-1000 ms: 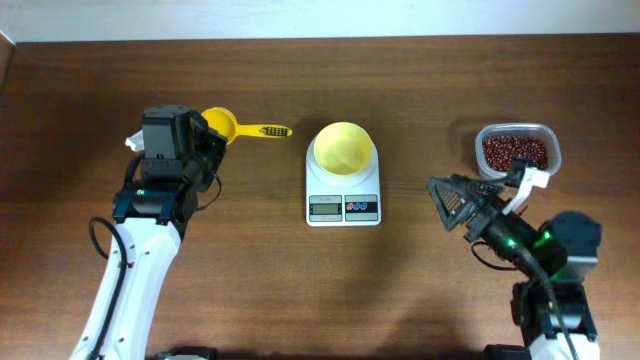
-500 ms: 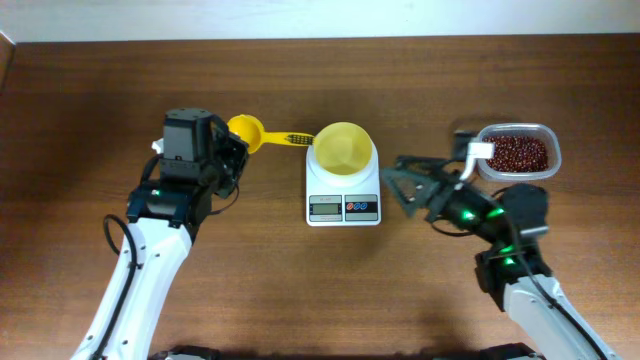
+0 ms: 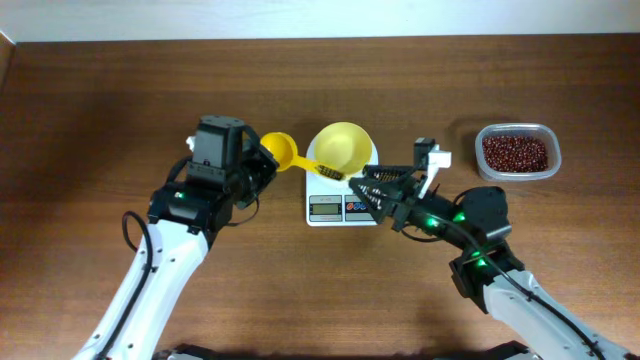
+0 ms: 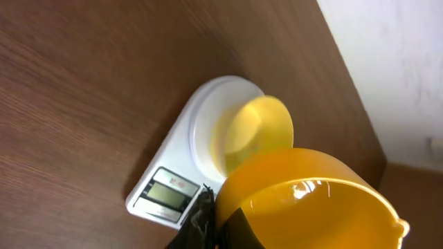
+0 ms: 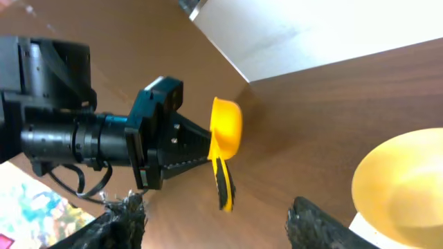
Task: Scoop item into bowl and weigh 50g on scale
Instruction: 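Move the right gripper toward the scoop handle above the scale, then close the right gripper on the scoop handle beside the left gripper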
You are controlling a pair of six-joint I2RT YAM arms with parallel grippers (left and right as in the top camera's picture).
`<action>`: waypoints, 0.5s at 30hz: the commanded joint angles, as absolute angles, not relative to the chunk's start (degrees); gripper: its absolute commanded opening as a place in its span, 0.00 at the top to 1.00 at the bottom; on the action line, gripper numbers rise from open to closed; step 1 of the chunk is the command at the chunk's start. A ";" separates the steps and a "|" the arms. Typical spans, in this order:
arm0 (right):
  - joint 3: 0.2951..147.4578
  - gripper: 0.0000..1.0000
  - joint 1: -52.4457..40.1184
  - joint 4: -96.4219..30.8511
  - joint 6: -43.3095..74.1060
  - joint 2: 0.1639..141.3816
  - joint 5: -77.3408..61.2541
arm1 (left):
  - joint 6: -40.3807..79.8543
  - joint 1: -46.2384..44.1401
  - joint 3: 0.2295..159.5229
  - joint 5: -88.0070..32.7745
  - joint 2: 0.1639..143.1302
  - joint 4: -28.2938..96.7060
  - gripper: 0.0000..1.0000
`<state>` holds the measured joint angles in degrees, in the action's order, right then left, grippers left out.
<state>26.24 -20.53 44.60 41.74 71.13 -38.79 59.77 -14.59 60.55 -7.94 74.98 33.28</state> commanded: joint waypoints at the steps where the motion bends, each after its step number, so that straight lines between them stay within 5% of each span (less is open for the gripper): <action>1: 26.70 0.35 -23.53 44.80 40.66 72.29 -38.28 | 55.46 -16.38 61.47 -9.65 74.35 33.71 1.00; 15: 26.70 0.58 -28.60 44.80 40.69 72.71 -37.82 | 53.89 -21.04 61.47 -9.69 74.35 34.39 1.00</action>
<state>26.24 -27.75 44.21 41.41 72.40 -37.71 55.18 -19.70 60.55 -9.19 74.98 34.30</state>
